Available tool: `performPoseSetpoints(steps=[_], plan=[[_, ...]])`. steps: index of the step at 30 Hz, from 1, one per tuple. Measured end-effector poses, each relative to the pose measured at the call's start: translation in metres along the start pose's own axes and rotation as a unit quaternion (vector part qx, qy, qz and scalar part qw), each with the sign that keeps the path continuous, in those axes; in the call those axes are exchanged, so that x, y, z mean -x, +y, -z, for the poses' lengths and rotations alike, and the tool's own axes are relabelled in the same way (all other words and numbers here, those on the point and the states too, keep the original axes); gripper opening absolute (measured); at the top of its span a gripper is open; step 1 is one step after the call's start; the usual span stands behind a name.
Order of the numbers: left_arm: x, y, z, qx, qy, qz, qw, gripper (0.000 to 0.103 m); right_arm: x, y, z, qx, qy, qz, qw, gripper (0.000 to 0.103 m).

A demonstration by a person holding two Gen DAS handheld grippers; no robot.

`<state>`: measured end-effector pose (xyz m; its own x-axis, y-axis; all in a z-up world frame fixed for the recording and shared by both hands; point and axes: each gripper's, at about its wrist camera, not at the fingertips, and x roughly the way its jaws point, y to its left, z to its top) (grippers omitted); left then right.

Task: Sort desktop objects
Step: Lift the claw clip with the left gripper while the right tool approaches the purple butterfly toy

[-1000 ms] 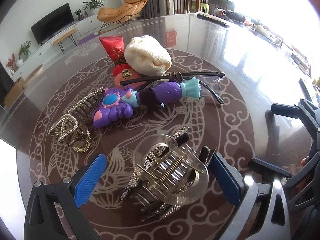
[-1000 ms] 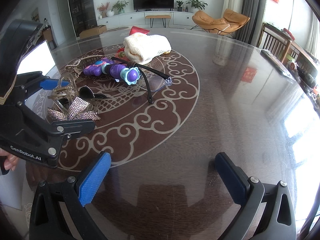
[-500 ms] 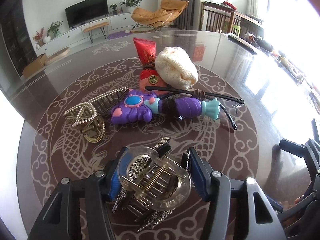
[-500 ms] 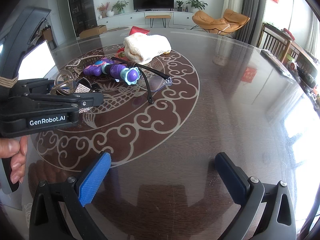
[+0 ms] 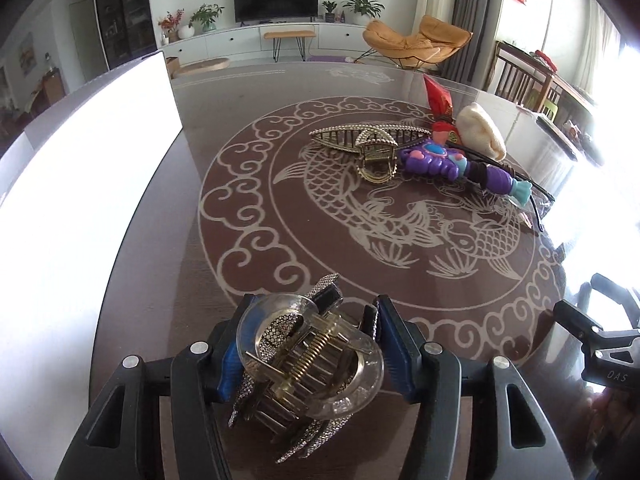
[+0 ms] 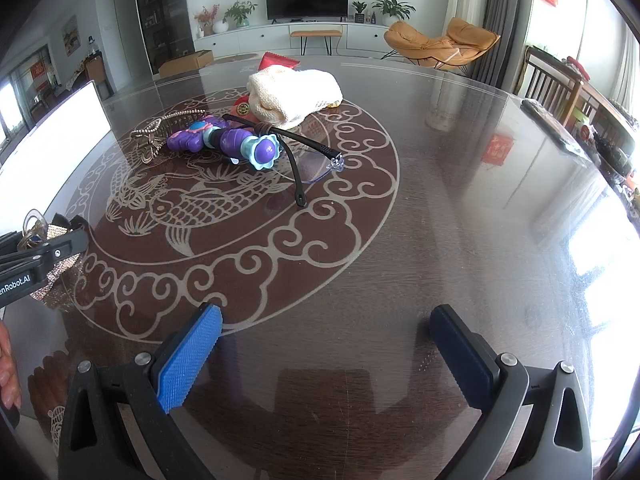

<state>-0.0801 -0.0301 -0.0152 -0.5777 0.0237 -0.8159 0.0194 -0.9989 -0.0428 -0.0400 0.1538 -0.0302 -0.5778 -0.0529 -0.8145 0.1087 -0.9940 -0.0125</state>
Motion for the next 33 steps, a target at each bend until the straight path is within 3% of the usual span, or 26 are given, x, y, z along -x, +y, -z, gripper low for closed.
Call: performPoseSetpoints(steps=[2, 6, 11, 16, 33], plan=[[0.001, 0.008, 0.001, 0.012, -0.006, 0.017, 0.9998, 0.059, 0.000, 0.000, 0.000, 0.000, 0.000, 0.000, 1.000, 0.103], [-0.004, 0.004, 0.002, 0.001, -0.008, 0.031, 0.9995, 0.088, 0.000, 0.000, 0.000, 0.000, 0.000, 0.000, 1.000, 0.103], [-0.009, -0.009, 0.004, -0.040, 0.001, 0.000, 0.9992, 0.093, 0.001, 0.000, 0.000, 0.000, 0.000, 0.000, 1.000, 0.103], [-0.013, -0.007, 0.003, -0.038, 0.008, -0.003, 0.9993, 0.103, 0.000, 0.000, 0.000, 0.000, 0.000, 0.000, 1.000, 0.103], [-0.011, -0.007, 0.005, -0.035, 0.007, -0.003, 0.9994, 0.103, 0.000, 0.000, 0.000, 0.000, 0.000, 0.000, 1.000, 0.103]])
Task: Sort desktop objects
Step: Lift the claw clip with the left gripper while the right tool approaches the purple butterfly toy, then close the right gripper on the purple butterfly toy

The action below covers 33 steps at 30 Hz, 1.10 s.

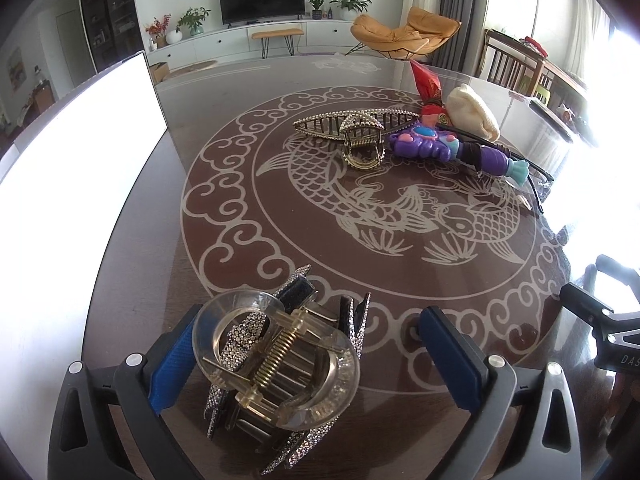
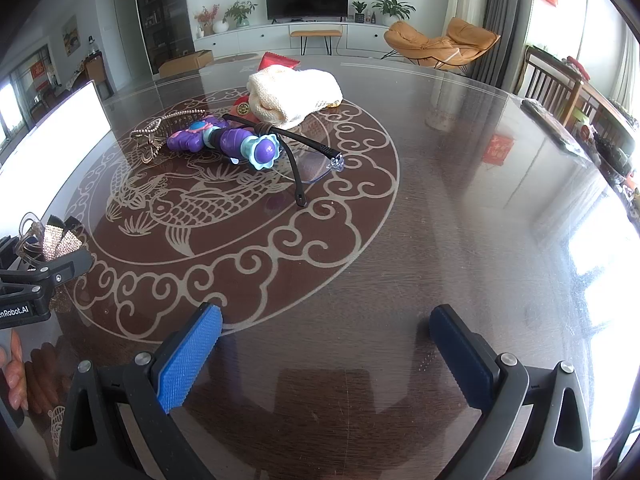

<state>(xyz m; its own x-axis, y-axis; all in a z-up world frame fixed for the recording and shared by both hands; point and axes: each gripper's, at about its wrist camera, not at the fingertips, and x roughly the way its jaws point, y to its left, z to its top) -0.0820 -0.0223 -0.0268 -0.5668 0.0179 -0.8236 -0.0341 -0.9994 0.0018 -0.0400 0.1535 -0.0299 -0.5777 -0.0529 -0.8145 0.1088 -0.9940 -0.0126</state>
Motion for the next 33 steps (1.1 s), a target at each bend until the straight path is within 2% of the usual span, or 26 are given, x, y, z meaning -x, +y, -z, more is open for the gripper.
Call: performPoseSetpoints(steps=[4, 7, 9, 12, 15, 18, 20, 21, 23, 24, 28, 31, 32, 33], plan=[[0.001, 0.000, 0.000, 0.000, 0.000, -0.001, 1.0000, 0.103, -0.003, 0.003, -0.004, 0.022, 0.003, -0.009, 1.000, 0.103], [0.000, 0.000, 0.000, 0.000, 0.000, -0.001, 1.0000, 0.103, 0.011, 0.028, -0.024, 0.104, -0.050, -0.026, 0.993, 0.103], [0.000, 0.000, 0.000, 0.000, 0.000, -0.001, 1.0000, 0.103, 0.018, 0.045, -0.051, 0.154, -0.059, -0.067, 0.984, 0.102], [0.001, 0.000, 0.001, 0.000, -0.001, -0.001, 1.0000, 0.103, 0.011, 0.068, -0.096, 0.206, -0.039, -0.099, 0.973, 0.096], [0.001, 0.000, 0.001, 0.000, -0.001, -0.001, 1.0000, 0.103, -0.010, 0.080, -0.118, 0.214, 0.002, -0.118, 0.970, 0.087], [0.001, 0.000, 0.001, 0.000, -0.001, -0.001, 1.0000, 0.103, -0.035, 0.086, -0.117, 0.218, 0.040, -0.111, 0.969, 0.081], [0.000, 0.000, 0.001, 0.000, -0.001, -0.001, 1.0000, 0.103, -0.046, 0.089, -0.110, 0.233, 0.055, -0.115, 0.964, 0.079], [0.000, 0.000, 0.001, 0.000, -0.001, -0.001, 1.0000, 0.103, -0.044, 0.090, -0.106, 0.242, 0.056, -0.128, 0.960, 0.079], [0.000, 0.000, 0.001, 0.000, -0.001, -0.001, 1.0000, 0.103, -0.038, 0.086, -0.102, 0.224, 0.090, -0.198, 0.950, 0.075], [0.001, 0.000, 0.001, 0.001, -0.001, -0.001, 1.0000, 0.103, -0.032, 0.086, -0.101, 0.226, 0.092, -0.210, 0.947, 0.072], [0.002, -0.001, 0.001, 0.002, -0.001, -0.001, 1.0000, 0.103, -0.027, 0.093, -0.102, 0.242, 0.077, -0.177, 0.951, 0.072], [0.002, -0.001, 0.001, 0.002, -0.001, -0.001, 1.0000, 0.103, -0.047, 0.101, -0.107, 0.228, 0.094, -0.152, 0.957, 0.072], [0.002, -0.001, 0.001, 0.002, -0.001, -0.001, 1.0000, 0.103, -0.057, 0.102, -0.108, 0.217, 0.105, -0.140, 0.960, 0.070], [0.002, -0.001, 0.001, 0.002, -0.001, -0.001, 1.0000, 0.103, -0.065, 0.103, -0.109, 0.205, 0.119, -0.134, 0.962, 0.063]])
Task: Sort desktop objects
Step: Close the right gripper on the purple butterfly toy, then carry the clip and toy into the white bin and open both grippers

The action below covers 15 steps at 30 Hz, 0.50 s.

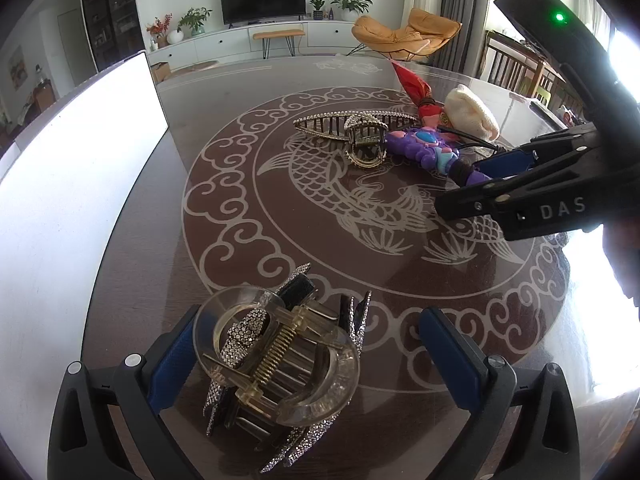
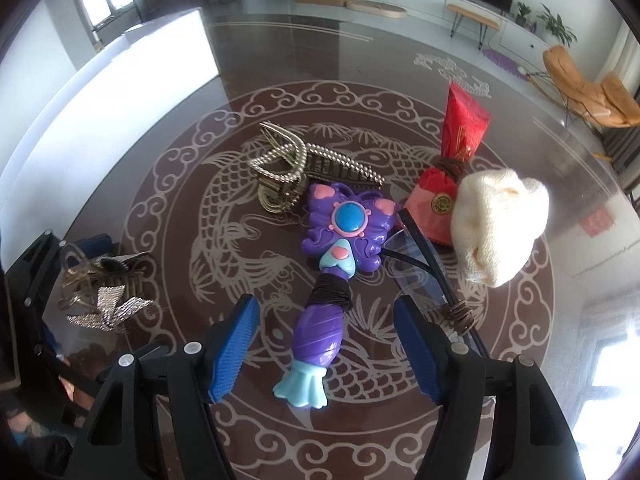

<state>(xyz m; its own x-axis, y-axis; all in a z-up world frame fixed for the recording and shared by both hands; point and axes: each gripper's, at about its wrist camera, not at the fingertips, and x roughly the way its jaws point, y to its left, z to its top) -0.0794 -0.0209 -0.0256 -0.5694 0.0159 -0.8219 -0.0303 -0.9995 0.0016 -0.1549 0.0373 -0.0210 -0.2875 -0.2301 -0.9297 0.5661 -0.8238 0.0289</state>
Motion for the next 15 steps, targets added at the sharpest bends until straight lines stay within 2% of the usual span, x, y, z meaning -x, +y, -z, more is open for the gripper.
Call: performPoseSetpoints(steps=[2, 3, 4, 7, 10, 13, 15], plan=[[0.001, -0.001, 0.000, 0.000, 0.000, 0.000, 1.0000, 0.103, -0.006, 0.002, -0.002, -0.008, -0.018, 0.015, 1.000, 0.052], [0.001, -0.001, 0.000, 0.000, 0.000, 0.000, 1.0000, 0.103, -0.008, 0.003, -0.002, -0.012, -0.024, 0.025, 0.999, 0.040], [0.002, -0.001, 0.000, 0.000, 0.000, 0.000, 1.0000, 0.103, -0.009, 0.003, 0.000, -0.015, -0.029, 0.029, 0.999, 0.024], [0.002, -0.001, 0.001, 0.001, 0.000, 0.000, 1.0000, 0.103, -0.009, 0.002, 0.016, -0.023, -0.031, 0.034, 0.999, 0.023], [0.004, 0.001, 0.003, -0.002, 0.002, 0.006, 1.0000, 0.103, 0.000, 0.004, 0.055, -0.028, -0.035, 0.024, 0.999, 0.023], [0.015, 0.011, 0.011, -0.010, 0.001, 0.063, 0.9980, 0.103, 0.019, 0.006, 0.110, -0.030, -0.032, 0.014, 0.999, 0.023], [0.025, 0.028, 0.019, 0.012, -0.007, 0.104, 0.9945, 0.103, 0.031, 0.006, 0.136, -0.029, -0.023, 0.008, 0.999, 0.023]])
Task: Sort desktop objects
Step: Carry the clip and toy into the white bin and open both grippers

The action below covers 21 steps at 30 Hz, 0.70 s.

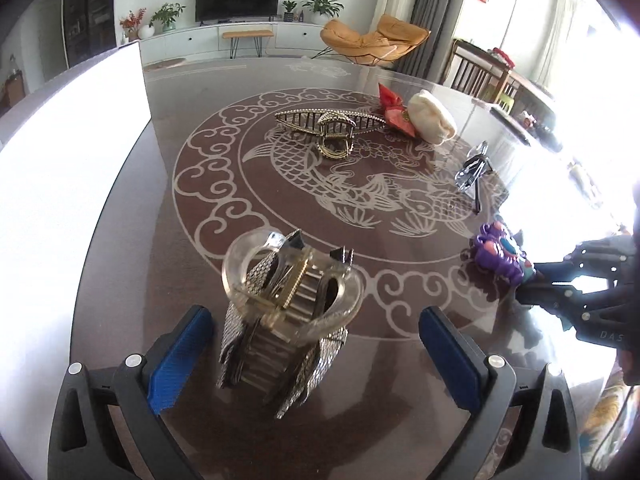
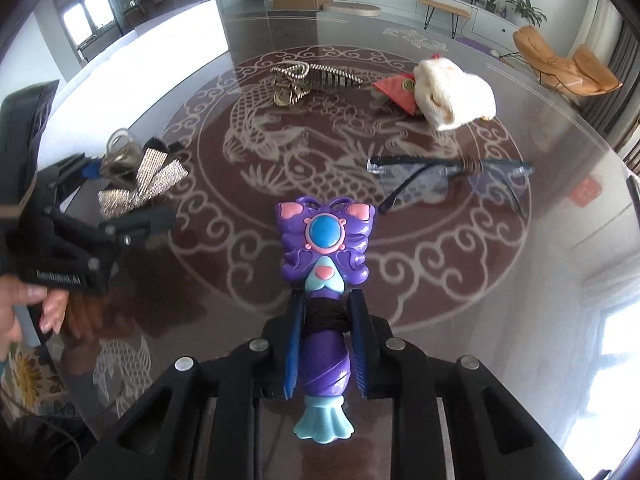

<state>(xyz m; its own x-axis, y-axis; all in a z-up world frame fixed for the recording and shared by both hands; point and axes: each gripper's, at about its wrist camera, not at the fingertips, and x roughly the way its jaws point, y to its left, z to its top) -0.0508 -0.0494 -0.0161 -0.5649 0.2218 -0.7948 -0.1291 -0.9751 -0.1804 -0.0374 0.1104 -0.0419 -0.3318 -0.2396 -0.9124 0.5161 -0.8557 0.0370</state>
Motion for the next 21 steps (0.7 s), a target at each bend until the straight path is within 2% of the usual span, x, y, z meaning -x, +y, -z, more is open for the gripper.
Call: performPoseSetpoints(steps=[3, 6, 8, 10, 13, 14, 15, 16, 17, 19, 20, 21], plan=[[0.012, 0.020, 0.008, 0.037, -0.011, 0.015, 0.9991, 0.103, 0.004, -0.002, 0.016, 0.003, 0.022, -0.015, 1.000, 0.025], [0.013, 0.024, 0.009, 0.041, -0.009, 0.024, 0.9988, 0.103, 0.001, -0.003, 0.009, 0.018, 0.044, -0.024, 0.999, 0.028], [0.012, 0.014, 0.007, 0.016, -0.008, 0.017, 0.9997, 0.103, -0.002, 0.002, -0.001, 0.030, 0.066, -0.027, 0.997, 0.029], [0.005, -0.002, 0.002, -0.028, 0.002, -0.006, 0.9996, 0.103, -0.004, 0.010, -0.008, 0.040, 0.090, -0.029, 0.995, 0.029], [-0.017, -0.018, -0.004, -0.099, 0.033, -0.060, 0.9928, 0.103, -0.008, 0.018, -0.014, 0.061, 0.115, -0.020, 0.991, 0.029], [-0.020, -0.021, -0.007, -0.109, 0.030, -0.058, 0.9919, 0.103, -0.009, 0.023, -0.015, 0.070, 0.121, -0.012, 0.990, 0.029], [-0.021, -0.020, -0.009, -0.109, 0.026, -0.053, 0.9923, 0.090, -0.010, 0.027, -0.016, 0.080, 0.124, -0.002, 0.989, 0.027], [-0.020, -0.019, -0.012, -0.097, 0.023, -0.047, 0.9939, 0.066, -0.011, 0.030, -0.017, 0.085, 0.124, 0.001, 0.989, 0.024], [-0.017, -0.017, -0.016, -0.087, 0.021, -0.057, 0.9943, 0.052, -0.012, 0.032, -0.019, 0.084, 0.123, 0.000, 0.989, 0.023], [-0.012, -0.013, -0.019, -0.064, 0.031, -0.047, 0.9964, 0.051, -0.012, 0.029, -0.021, 0.056, 0.116, -0.013, 0.992, 0.022], [-0.005, -0.012, -0.017, -0.061, 0.023, -0.043, 0.9969, 0.051, -0.010, 0.022, -0.020, 0.018, 0.111, -0.047, 0.993, 0.022], [0.004, -0.012, -0.014, -0.057, 0.015, -0.039, 0.9975, 0.051, -0.007, 0.015, -0.019, -0.029, 0.102, -0.100, 0.989, 0.022]])
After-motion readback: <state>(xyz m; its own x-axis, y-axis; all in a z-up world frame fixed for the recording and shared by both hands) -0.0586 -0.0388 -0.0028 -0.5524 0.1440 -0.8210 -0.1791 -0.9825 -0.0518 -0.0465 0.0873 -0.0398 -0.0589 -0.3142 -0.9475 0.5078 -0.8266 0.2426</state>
